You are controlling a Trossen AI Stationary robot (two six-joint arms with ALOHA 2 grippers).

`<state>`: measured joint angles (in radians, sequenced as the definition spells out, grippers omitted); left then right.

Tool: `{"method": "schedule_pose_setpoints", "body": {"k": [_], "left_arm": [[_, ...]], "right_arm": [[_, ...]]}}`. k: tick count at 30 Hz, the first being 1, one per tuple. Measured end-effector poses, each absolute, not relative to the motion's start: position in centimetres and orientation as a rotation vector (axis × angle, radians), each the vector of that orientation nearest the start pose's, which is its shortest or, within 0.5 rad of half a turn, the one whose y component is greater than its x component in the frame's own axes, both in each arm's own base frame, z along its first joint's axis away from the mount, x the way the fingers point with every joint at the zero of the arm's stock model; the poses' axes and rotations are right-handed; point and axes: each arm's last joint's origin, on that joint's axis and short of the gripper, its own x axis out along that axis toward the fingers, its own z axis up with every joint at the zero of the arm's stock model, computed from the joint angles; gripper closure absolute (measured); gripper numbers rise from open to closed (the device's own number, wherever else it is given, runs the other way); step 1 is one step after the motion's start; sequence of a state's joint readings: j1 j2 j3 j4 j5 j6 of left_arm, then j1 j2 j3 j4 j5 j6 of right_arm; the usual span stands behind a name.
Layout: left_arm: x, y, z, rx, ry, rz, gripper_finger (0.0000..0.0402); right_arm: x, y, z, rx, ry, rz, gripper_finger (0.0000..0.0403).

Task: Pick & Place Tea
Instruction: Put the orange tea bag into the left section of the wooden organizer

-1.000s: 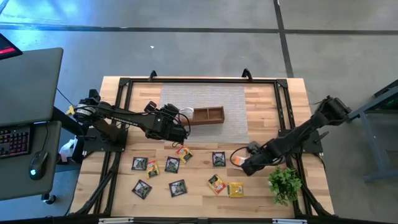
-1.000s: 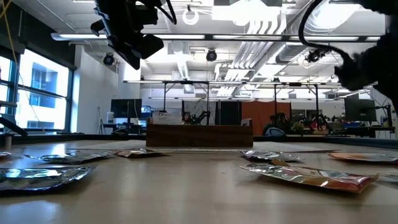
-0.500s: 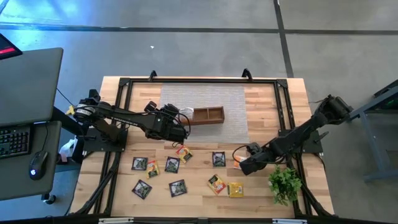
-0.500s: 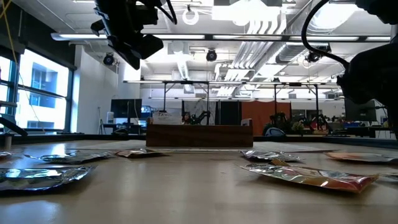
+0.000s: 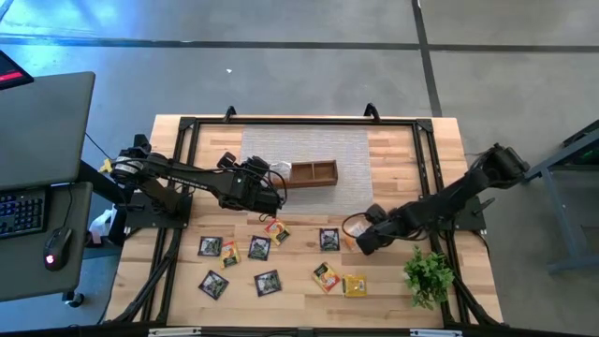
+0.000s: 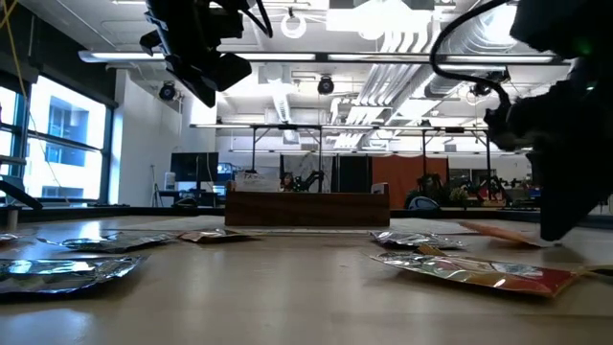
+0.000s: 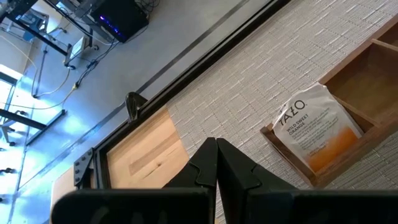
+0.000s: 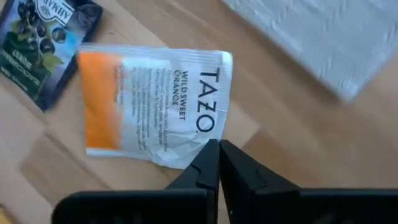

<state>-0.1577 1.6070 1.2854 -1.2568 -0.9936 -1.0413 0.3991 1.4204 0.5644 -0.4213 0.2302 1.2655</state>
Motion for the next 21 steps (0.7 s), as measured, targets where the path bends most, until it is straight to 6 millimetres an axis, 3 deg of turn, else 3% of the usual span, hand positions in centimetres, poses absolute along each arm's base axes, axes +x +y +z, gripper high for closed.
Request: {"method": "schedule_pose_setpoints", "body": {"k": [14, 21], "left_arm": [[28.1, -2.0, 26.3, 0.024, 0.825, 1.185, 0.0401], [28.2, -2.1, 26.3, 0.011, 0.810, 1.182, 0.0401]], "right_arm": [[23.3, 5.0, 15.3, 0.429, 1.079, -0.411, 0.0400], [25.8, 2.9, 17.2, 0.148, 0.833, -0.437, 0.0401]]}}
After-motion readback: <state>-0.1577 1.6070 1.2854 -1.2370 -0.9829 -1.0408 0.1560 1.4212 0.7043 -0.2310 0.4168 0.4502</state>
